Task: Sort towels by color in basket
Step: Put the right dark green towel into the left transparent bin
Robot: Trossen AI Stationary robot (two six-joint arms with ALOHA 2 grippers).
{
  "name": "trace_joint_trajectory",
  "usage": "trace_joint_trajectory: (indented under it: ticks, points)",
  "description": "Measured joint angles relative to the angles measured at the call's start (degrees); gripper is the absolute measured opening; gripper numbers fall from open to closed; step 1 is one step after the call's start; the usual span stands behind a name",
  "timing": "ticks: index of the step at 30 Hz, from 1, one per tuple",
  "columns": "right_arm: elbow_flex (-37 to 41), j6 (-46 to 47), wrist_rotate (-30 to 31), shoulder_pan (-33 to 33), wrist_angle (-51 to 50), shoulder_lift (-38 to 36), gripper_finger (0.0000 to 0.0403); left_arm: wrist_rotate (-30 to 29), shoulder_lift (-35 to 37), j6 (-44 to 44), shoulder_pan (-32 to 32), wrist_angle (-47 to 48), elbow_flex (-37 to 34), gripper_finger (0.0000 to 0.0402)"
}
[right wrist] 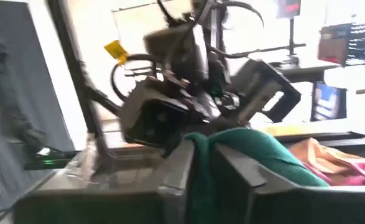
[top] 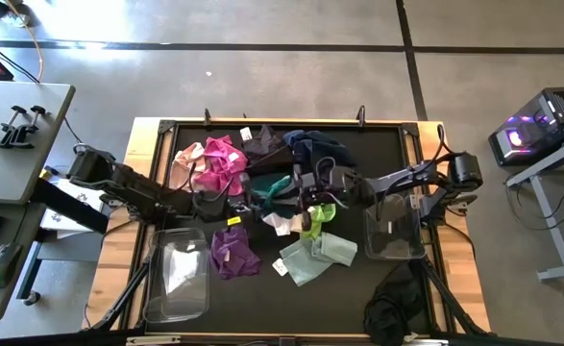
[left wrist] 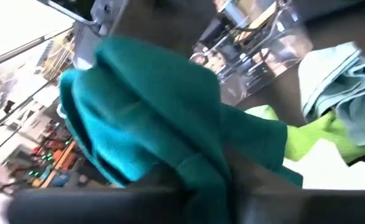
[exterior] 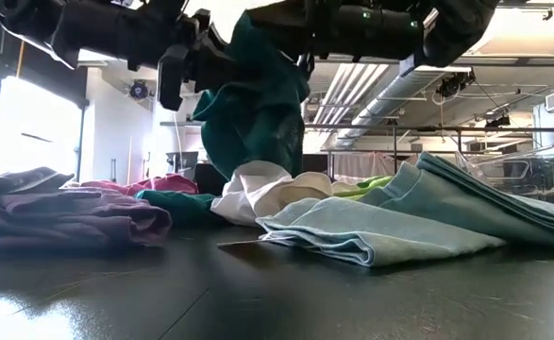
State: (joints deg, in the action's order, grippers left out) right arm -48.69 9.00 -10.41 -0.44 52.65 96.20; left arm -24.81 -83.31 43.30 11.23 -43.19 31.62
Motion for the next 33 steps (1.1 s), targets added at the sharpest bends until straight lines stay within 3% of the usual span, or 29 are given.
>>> trace_joint_trajectory:
  ticks: [2,9,14,16,18,20,22,26,28,33]
  points:
    - [-0.16,0.6,-3.97,-0.49,2.54,-0.18,0.0112,-3.88,0.1,0.25,1.03,0.06,0.02,0.0013]
    - [-3.32,-4.3,-20.29,-1.23,5.22,-4.7,0.0198,-24.46,3.16,6.1,7.89,4.32,0.33,0.0009]
    - [-3.32,-8.17,-21.38,-1.04,1.88,-10.28,0.0204,-40.0,8.72,10.0,14.65,15.47,4.05,0.0007]
    - [-3.01,-10.7,-21.33,-1.01,-3.06,-11.19,0.0204,-44.31,10.96,7.42,17.96,23.93,7.48,0.0007]
    - [-2.92,-12.46,-21.02,-0.63,-6.96,-11.05,0.0204,-44.67,13.16,0.31,21.45,34.97,12.15,0.0007]
    - [-2.89,-13.52,-19.68,-0.13,-9.09,-10.83,0.0203,-43.07,14.56,-11.12,24.23,47.98,18.24,0.0007]
    - [-2.89,-14.55,-19.6,0.22,-11.04,-10.43,0.0203,-35.82,15.57,-27.31,26.2,64.2,25.24,0.0007]
    - [-2.86,-16.06,-20.11,1.09,-12.01,-9.97,0.0203,-8.23,15.88,-58.94,26.71,89.34,38.16,0.0007]
    - [-2.89,-17.8,-20.11,1.37,-12.28,-10.12,0.0203,0.9,15.49,-70.76,27.45,97.23,41.3,0.0007]
    - [-2.89,-20.04,-20.1,1.61,-13.21,-10.05,0.0203,10.55,14.97,-95.39,32.51,110.58,43.01,0.0007]
